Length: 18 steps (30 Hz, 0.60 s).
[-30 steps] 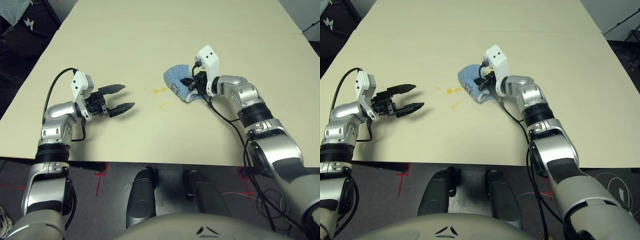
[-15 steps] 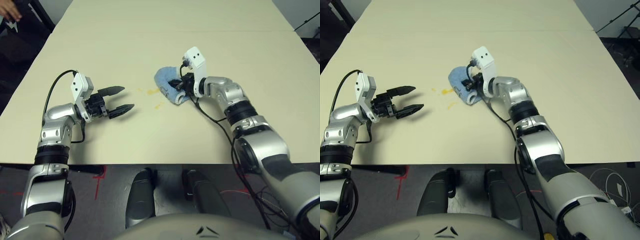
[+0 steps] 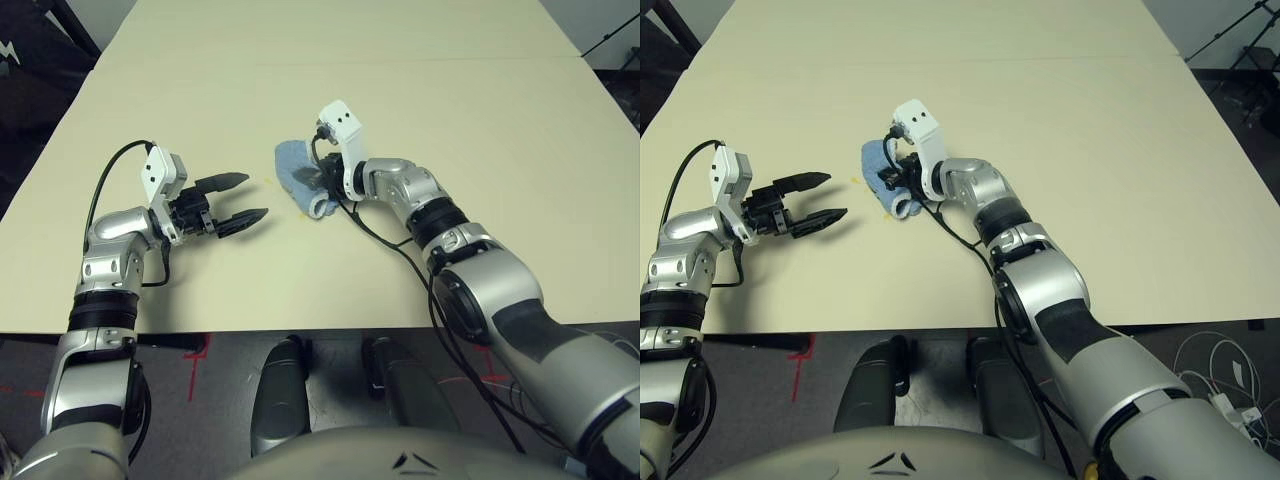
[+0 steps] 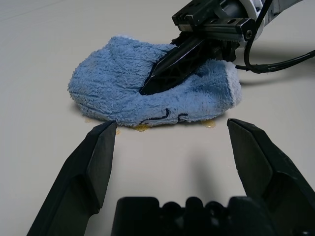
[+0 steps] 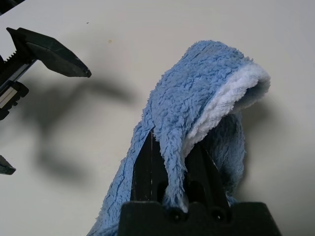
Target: Wipe the water off the table with a rag.
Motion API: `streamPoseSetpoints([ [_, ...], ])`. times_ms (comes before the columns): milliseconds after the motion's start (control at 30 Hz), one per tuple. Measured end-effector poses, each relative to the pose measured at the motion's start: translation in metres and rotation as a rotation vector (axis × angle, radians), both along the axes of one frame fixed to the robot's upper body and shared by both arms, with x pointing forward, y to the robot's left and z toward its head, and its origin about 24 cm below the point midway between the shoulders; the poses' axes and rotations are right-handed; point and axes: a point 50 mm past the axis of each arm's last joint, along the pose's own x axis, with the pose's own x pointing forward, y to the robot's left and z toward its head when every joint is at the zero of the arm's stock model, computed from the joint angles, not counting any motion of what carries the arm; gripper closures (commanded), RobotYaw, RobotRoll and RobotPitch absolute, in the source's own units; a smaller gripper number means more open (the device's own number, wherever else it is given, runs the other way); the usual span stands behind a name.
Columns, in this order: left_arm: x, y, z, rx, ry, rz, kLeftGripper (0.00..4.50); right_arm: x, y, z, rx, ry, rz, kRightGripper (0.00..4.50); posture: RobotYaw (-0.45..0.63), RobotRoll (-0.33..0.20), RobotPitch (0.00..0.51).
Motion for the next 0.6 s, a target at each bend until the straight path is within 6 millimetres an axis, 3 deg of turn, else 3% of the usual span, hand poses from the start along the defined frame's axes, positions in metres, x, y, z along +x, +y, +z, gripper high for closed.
streamPoseSetpoints([
  [233,-0.002,0.007,0.002,0.005,-0.008,0.028,0.00,-0.007,0.018,-0.002,0.004,0.010,0.041,4.50,0.24,0.000,0.212],
  [600,-0.006,0.009,-0.002,0.007,0.002,0.042,0.00,-0.007,0.018,-0.003,-0.008,-0.006,0.053,4.50,0.25,0.000,0.214],
])
